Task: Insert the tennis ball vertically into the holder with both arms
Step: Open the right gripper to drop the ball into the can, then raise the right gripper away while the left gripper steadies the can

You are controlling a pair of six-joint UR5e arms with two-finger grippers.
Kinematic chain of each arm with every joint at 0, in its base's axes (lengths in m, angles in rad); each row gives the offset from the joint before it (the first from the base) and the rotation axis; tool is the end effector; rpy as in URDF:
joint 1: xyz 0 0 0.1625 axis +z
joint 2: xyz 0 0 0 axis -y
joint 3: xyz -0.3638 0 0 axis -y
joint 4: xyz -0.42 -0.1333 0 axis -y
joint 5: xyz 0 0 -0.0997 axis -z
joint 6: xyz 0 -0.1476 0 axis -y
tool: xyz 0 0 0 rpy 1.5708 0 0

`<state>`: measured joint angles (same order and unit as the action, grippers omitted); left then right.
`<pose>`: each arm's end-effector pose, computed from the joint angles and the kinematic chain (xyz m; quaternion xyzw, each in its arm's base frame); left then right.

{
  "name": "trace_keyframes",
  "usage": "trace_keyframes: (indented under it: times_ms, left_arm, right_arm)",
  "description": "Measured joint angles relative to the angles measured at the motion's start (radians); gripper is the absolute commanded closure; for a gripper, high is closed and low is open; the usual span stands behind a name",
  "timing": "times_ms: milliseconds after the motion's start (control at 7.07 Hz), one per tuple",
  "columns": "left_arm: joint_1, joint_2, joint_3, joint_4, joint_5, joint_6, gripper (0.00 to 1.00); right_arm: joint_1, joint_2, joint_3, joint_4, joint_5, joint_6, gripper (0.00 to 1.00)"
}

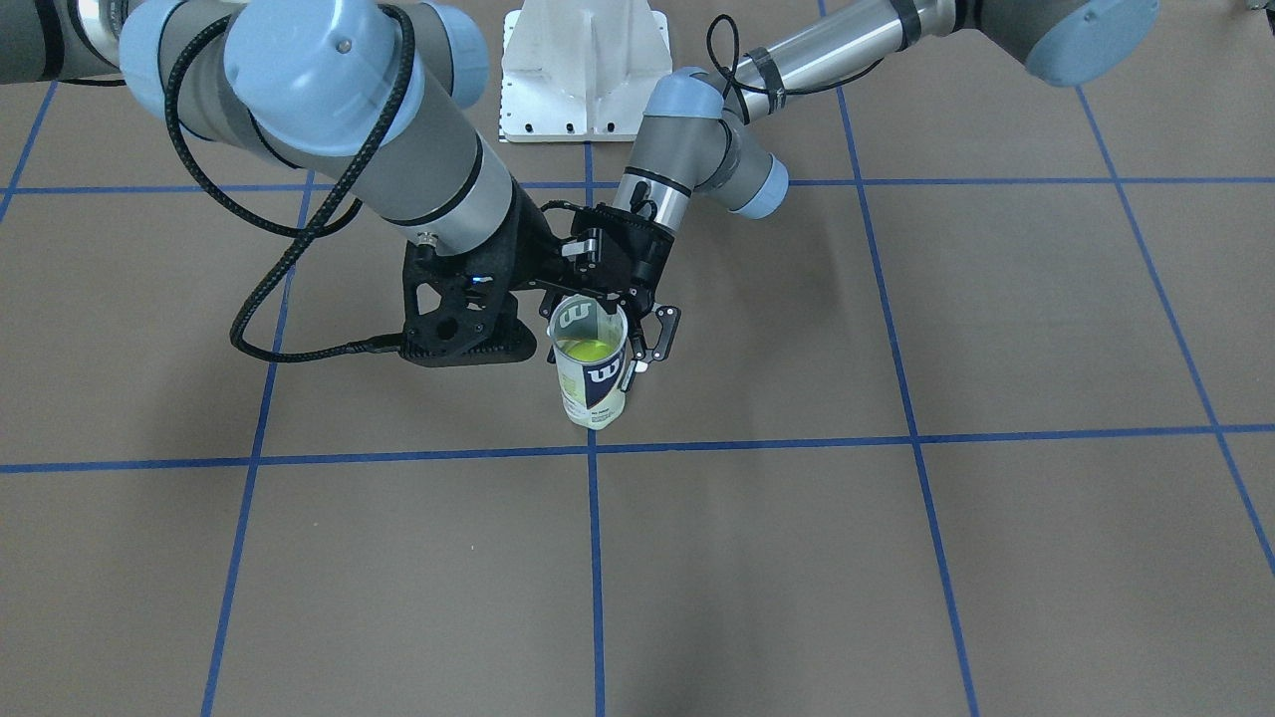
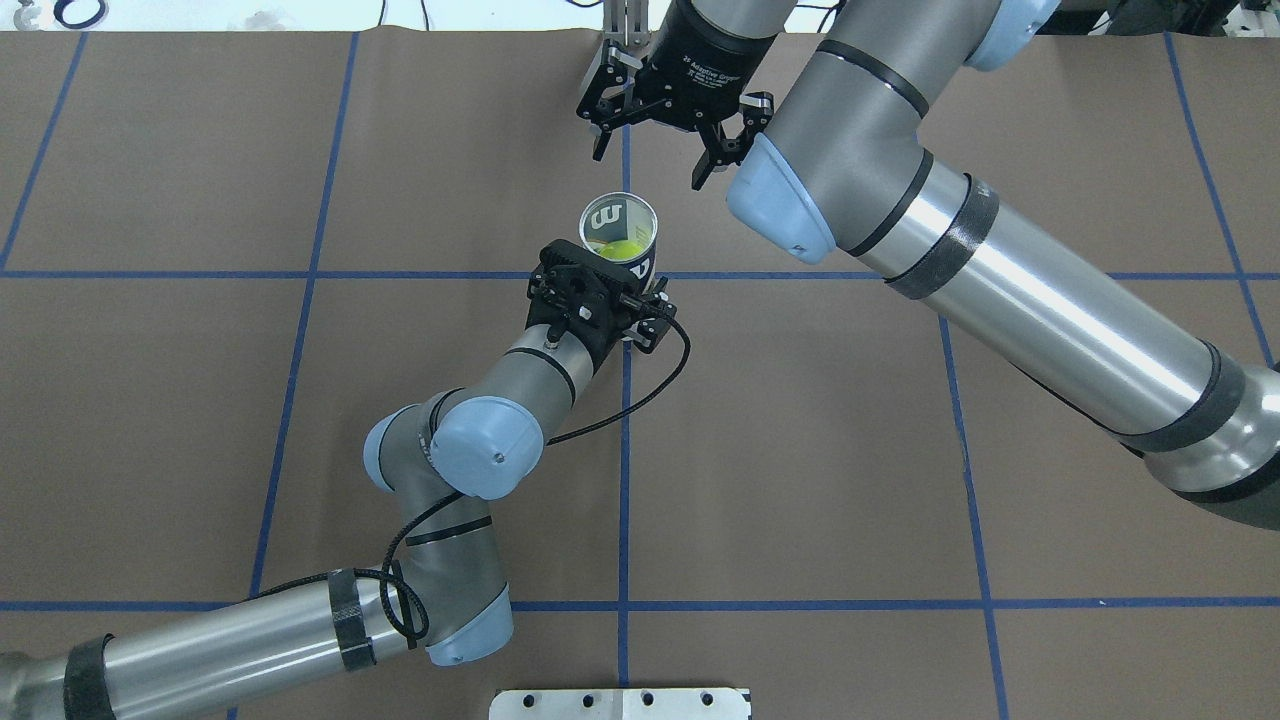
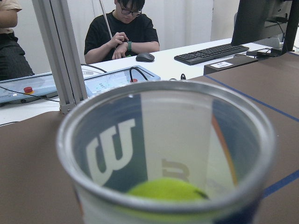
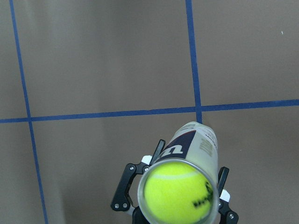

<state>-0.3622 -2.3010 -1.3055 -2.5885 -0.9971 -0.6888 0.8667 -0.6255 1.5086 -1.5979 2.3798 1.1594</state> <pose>0.6261 -0.4654 0.1568 0.5470 0.4047 -0.0028 0.7328 -0.4354 -0.5536 0.0424 -0.0598 -0.5198 0.0296 0.8517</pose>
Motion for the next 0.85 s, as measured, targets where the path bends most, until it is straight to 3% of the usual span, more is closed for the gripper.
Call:
trace_keyframes:
  times_ms: [424,849]
  left_arm:
    - [0.001,0.000,-0.004,0.001,-0.008,0.000,0.01]
    - [0.000,0.003,-0.020,0.012,-0.097,0.000,0.01]
  right_arm:
    - [0.030,-0.010,0.012,0.001,0.008,-0.005,0.00]
    - [0.074,-0.013,0.016,0.000,0.035,-0.008,0.00]
